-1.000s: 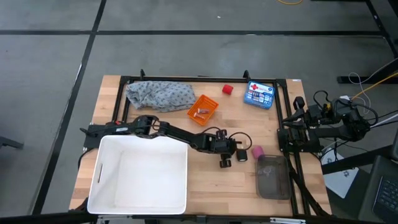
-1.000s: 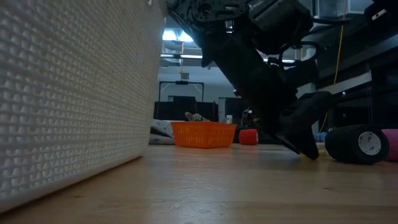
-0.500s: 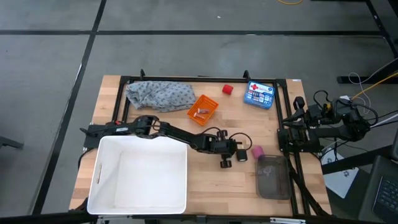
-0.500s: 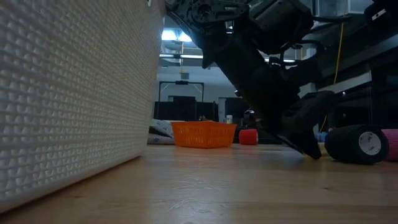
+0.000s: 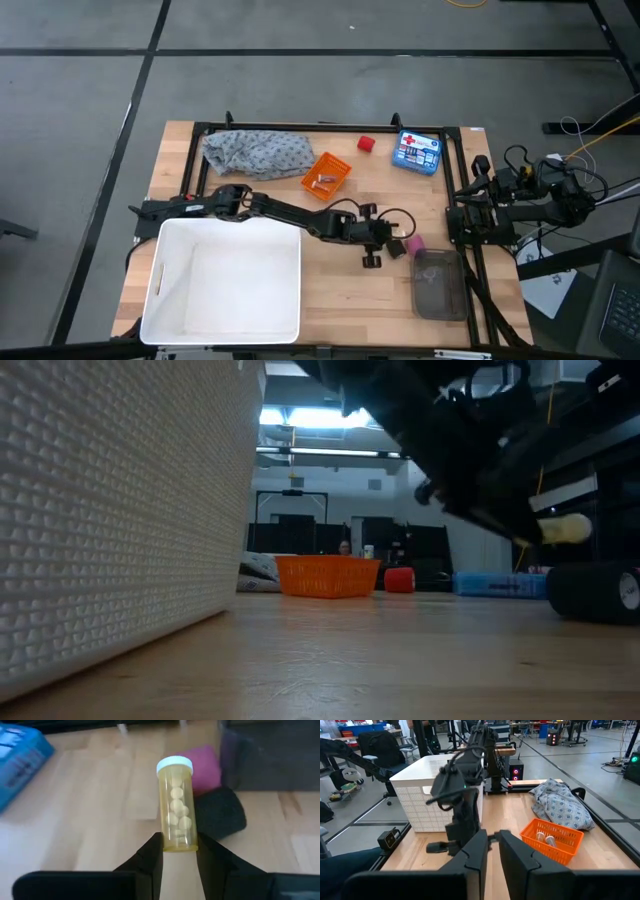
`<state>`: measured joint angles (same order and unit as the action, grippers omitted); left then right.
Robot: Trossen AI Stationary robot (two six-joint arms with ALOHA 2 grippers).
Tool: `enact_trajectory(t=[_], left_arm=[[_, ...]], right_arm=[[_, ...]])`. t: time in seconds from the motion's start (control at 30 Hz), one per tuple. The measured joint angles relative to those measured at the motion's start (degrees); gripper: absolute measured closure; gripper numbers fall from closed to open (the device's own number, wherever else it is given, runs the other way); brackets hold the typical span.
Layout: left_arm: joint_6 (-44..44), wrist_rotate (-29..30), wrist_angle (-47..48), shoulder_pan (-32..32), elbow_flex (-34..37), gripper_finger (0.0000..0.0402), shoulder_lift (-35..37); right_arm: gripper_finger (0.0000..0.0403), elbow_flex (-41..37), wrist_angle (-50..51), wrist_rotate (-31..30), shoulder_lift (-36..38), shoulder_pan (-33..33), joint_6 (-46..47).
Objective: Pick & place medical supplies in basket/bin
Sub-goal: Put the yellow pill bottle into the orange bin
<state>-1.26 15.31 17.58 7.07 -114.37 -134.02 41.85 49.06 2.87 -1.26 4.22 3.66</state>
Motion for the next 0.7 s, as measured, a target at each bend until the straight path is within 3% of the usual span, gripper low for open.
enact_trajectory(t=[0.27,0.43,0.7], left_arm=[[-0.71,7.65,13.31,-0.35,-6.7,0.0315,0.31],[-5.31,14.49,26.29,-1.33,-10.64,0.0315,0.31],[-16.56,18.64,41.44,-4.43,-14.05,0.0315,0.31]], right_arm=[[0.035,0.0,-0.02,0.01,0.0,0.01,0.0],[0.035,0.0,-0.02,0.0,0.0,0.0,0.01],[0.035,0.0,0.0,0.0,0.0,-0.01,0.0]])
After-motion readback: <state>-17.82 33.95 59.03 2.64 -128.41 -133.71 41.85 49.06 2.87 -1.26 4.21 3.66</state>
